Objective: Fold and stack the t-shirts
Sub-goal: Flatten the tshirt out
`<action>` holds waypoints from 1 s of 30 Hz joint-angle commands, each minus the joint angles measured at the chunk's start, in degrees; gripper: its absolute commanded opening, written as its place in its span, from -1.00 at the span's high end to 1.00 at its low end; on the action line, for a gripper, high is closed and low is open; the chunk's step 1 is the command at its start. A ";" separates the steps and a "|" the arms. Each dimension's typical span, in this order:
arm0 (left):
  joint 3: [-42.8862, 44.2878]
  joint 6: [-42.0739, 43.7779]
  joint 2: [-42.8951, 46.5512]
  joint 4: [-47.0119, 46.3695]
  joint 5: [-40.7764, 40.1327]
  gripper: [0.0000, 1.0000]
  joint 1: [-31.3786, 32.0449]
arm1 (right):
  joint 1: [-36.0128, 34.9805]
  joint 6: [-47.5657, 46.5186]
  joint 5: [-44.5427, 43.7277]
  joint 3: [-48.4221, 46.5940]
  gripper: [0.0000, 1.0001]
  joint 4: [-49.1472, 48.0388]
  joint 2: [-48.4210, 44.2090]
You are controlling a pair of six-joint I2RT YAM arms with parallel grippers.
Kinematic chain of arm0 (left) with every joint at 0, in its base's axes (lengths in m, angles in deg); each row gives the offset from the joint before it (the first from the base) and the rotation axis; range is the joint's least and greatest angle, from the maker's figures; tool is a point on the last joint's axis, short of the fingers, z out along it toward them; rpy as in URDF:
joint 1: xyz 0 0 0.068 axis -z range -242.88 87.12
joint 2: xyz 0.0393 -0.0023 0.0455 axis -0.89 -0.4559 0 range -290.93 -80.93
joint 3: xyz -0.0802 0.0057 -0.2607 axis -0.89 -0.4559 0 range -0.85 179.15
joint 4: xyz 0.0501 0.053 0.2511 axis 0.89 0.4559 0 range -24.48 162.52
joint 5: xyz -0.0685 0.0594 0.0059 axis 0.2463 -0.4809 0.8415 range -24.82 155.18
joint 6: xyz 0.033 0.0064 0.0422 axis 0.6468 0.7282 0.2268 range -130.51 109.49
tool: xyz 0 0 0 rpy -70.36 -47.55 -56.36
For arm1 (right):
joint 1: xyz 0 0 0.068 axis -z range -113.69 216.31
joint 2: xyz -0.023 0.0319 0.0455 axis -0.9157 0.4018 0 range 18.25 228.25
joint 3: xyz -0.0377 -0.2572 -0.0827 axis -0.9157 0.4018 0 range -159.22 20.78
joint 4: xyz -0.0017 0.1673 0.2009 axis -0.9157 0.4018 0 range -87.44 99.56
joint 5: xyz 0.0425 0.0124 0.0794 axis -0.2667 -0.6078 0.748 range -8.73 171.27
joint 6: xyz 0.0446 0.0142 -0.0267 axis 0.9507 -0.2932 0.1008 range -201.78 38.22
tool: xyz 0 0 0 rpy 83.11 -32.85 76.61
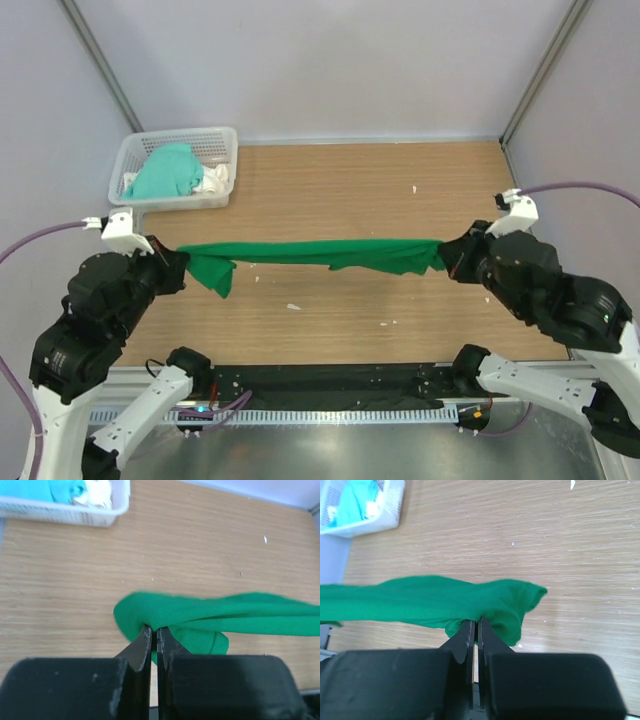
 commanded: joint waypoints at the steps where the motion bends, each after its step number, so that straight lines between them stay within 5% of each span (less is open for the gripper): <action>1: -3.65 -3.38 1.50 0.10 0.53 1.00 -0.21 | 0.27 1.53 -4.23 2.57 0.98 0.33 -1.71; 4: -5.78 -4.88 -3.67 -0.87 0.46 0.86 -0.21 | 1.75 -7.57 -6.06 -1.08 0.98 -1.34 10.39; 5: -5.17 -5.06 -9.43 1.04 -1.64 0.76 -0.21 | 9.07 -11.45 -3.37 -2.42 0.98 -2.82 18.53; 7: -0.80 -4.37 -17.89 5.17 -2.71 0.40 -0.21 | 20.69 -17.18 15.07 -5.67 0.98 -7.83 24.82; 8: 1.23 -4.10 -21.76 7.19 -3.67 0.24 -0.21 | 32.05 -17.29 22.16 -6.20 0.88 -9.33 31.11; 10: 5.71 -4.54 -33.54 11.77 -4.74 -0.17 -0.21 | 37.34 -17.12 30.81 -12.31 0.64 -5.67 38.26; 11: 7.12 -3.06 -35.75 11.96 -3.78 -0.21 -0.12 | 37.70 -18.60 32.67 -14.19 0.15 -4.26 40.64; 12: 8.36 -2.78 -36.90 11.26 -2.81 -0.26 -0.04 | 37.79 -18.87 32.95 -15.60 0.01 -2.42 43.02; 14: 8.72 -1.73 -36.22 7.68 -0.35 -0.29 0.05 | 37.79 -18.35 33.48 -13.78 -0.36 -3.10 41.99; 18: 1.90 -1.02 -31.13 0.90 14.27 -0.30 0.14 | 37.79 -18.00 36.03 -0.81 -0.53 -8.01 34.45; 21: -6.79 -2.33 -29.36 -3.94 23.19 -0.04 1.10 | 37.79 -17.30 39.11 9.04 -0.47 -11.43 30.58; 25: -13.76 -7.17 -26.37 -8.85 28.11 0.14 2.25 | 39.11 -14.40 36.84 14.96 -0.09 -15.31 30.21; 30: -15.71 -9.64 -27.42 -10.98 29.19 0.18 7.07 | 43.94 -15.88 36.65 16.99 -0.26 -19.53 34.94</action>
